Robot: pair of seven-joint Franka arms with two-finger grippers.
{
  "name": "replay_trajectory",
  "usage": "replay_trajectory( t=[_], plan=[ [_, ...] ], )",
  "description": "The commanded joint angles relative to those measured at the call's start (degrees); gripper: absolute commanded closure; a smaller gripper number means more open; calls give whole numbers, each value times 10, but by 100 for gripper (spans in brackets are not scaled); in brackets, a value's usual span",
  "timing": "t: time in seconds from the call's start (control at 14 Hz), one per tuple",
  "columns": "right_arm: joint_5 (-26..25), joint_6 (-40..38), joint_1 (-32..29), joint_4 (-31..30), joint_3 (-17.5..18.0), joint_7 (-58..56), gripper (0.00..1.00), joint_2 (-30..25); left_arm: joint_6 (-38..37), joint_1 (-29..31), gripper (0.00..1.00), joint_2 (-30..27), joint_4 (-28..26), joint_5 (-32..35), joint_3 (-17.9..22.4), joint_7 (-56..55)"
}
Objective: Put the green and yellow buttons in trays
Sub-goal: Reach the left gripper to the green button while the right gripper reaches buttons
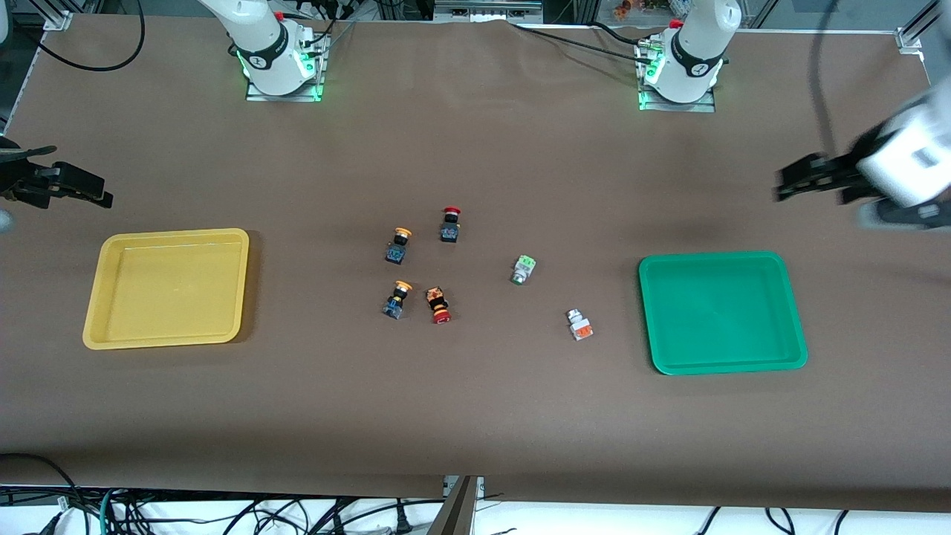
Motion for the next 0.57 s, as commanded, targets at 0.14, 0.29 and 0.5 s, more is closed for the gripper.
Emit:
replay_trajectory(
  t=[0.14,0.29,0.5],
  plan=[
    [4,-6,-2,10,1,-9,0,5,79,-94,0,98,15,-5,-41,-132],
    [5,-4,-1,10,1,-7,0,25,133,-130,0,140,16,-4,-41,-170],
    [1,-4,-1,7,1,-9,0,34,194,-168,0,189,17,-4,-41,-226]
  ],
)
